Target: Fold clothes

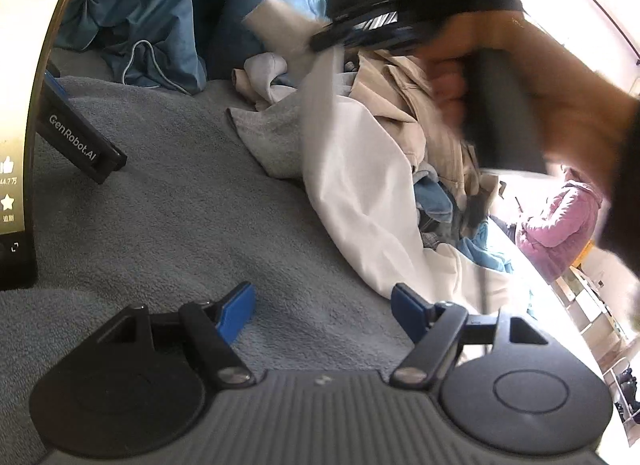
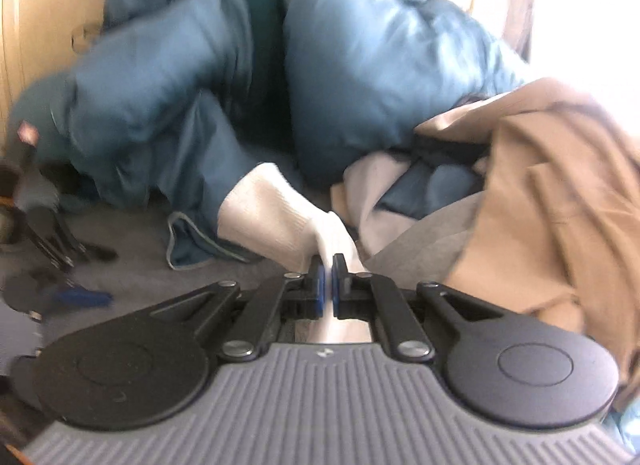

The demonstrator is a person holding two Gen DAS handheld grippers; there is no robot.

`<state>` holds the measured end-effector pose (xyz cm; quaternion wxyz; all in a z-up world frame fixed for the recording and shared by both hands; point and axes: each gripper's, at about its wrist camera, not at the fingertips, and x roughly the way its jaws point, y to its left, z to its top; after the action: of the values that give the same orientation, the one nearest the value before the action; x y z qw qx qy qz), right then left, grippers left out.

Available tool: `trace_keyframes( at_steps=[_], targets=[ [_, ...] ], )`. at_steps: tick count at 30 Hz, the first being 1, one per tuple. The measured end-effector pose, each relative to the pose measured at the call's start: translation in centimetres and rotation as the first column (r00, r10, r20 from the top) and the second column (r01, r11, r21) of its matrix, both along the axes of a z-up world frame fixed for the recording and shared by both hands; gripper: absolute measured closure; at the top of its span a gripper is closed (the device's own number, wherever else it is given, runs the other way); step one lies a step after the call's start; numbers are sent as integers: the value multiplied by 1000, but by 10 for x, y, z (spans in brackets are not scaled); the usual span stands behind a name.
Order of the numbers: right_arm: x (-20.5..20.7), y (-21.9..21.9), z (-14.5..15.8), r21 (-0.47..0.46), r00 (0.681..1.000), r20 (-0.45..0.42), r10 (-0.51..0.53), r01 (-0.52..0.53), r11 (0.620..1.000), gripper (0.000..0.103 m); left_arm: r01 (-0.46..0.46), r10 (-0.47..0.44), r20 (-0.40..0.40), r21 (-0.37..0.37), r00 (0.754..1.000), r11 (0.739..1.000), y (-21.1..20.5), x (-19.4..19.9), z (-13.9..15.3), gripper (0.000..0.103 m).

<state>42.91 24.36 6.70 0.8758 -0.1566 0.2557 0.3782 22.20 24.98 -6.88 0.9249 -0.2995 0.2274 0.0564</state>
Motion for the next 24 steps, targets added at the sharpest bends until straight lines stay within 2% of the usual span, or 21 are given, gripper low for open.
trace_keyframes(
  at_steps=[4, 9, 12, 16, 18, 21, 23, 24],
  targets=[
    [-22, -55, 33, 113, 999, 0, -46, 46, 993, 101, 12, -12, 14, 3, 1000, 1000, -1, -1, 1, 27],
    [-46, -137, 73, 227, 991, 14, -134, 127, 966, 101, 74, -75, 35, 40, 997, 996, -8, 0, 5, 27],
    [-61, -196, 93, 299, 982, 22, -189, 174, 938, 101, 117, -121, 52, 76, 991, 990, -17, -2, 7, 27],
    [-92, -284, 101, 388, 962, 24, -271, 241, 889, 101, 179, -187, 56, 118, 981, 977, -38, -1, 14, 27],
    [-107, -332, 94, 431, 949, 1, -314, 283, 857, 101, 214, -221, 46, 134, 974, 968, -50, -2, 16, 27],
    [-129, -401, 65, 480, 920, -47, -390, 363, 799, 100, 250, -256, 15, 178, 966, 952, -69, 0, 18, 27],
    [-136, -443, 28, 504, 892, -130, -432, 434, 746, 98, 268, -272, -3, 200, 962, 942, -79, 2, 18, 27],
    [-137, -465, 2, 513, 868, -207, -451, 489, 706, 96, 276, -280, -12, 210, 960, 938, -83, 3, 18, 27]
  ],
)
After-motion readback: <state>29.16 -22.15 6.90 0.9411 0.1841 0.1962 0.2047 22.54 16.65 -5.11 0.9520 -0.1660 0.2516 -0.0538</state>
